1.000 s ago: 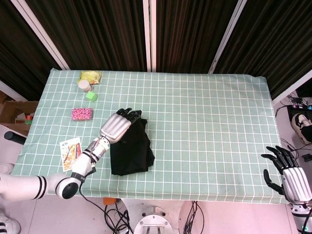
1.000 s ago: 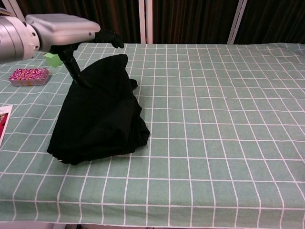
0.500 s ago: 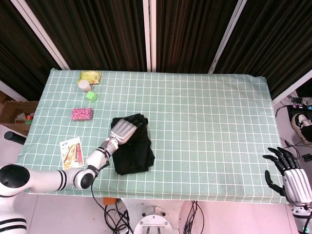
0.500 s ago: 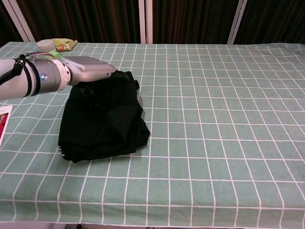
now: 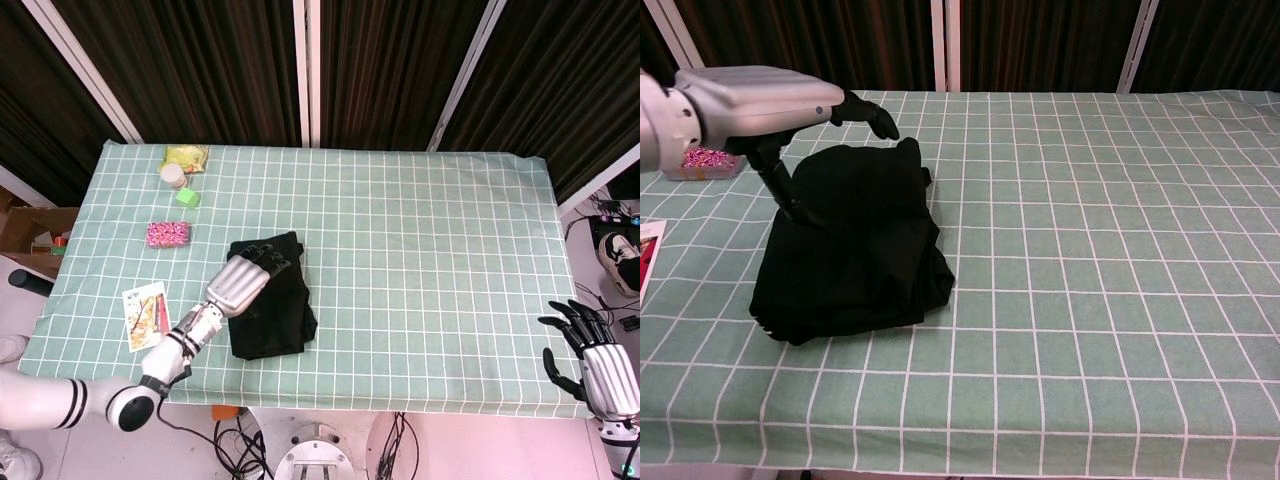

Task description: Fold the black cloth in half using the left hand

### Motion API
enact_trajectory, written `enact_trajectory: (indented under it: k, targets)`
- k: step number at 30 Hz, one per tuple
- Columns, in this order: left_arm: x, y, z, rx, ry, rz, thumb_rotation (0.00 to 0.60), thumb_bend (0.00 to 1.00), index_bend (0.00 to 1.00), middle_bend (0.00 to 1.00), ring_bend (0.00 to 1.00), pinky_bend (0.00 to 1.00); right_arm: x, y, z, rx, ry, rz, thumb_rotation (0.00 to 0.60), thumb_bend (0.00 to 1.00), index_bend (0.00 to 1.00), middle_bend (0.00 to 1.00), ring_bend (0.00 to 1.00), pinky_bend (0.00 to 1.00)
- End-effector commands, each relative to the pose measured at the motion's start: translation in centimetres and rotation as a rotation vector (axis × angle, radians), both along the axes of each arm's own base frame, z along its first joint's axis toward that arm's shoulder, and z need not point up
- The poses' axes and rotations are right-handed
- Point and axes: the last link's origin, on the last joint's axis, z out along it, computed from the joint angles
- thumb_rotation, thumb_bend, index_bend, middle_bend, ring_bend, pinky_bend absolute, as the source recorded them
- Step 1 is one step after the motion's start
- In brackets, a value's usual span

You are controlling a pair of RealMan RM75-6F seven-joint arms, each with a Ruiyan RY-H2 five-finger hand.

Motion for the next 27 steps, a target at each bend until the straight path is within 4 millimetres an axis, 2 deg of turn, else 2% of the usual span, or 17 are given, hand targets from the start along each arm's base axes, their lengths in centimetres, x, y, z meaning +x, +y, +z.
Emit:
enact_trajectory:
  k: [1, 15, 22, 27]
  targets:
    - [-0.9, -2.3, 0.1, -0.041, 0.001, -0.009, 0.600, 0.07, 0.17, 0.15, 0.08, 0.18, -0.1, -0.1, -0.2, 0.006, -0.002, 0.002, 0.600, 0.47, 0.32, 0.19, 0.09, 0.16]
    - [-0.2, -7.3, -4.4, -0.268, 0.054, -0.058, 0.600, 0.06, 0.18, 0.16, 0.08, 0.18, -0.6, -0.1, 0.0, 0.006, -0.007, -0.013, 0.600, 0.47, 0.32, 0.19, 0.09, 0.16]
    - [-0.4, -7.3, -6.6, -0.309, 0.094, -0.039, 0.600, 0.06, 0.18, 0.16, 0.08, 0.18, -0.8, 0.1, 0.1, 0.000, -0.012, -0.016, 0.600, 0.47, 0.32, 0.19, 0.09, 0.16]
    - [-0.2, -7.3, -6.0, -0.301, 0.073, -0.023, 0.600, 0.06, 0.18, 0.16, 0.08, 0.18, -0.9, 0.4, 0.4, -0.013, -0.012, -0.015, 0.600, 0.47, 0.32, 0.19, 0.09, 0.16]
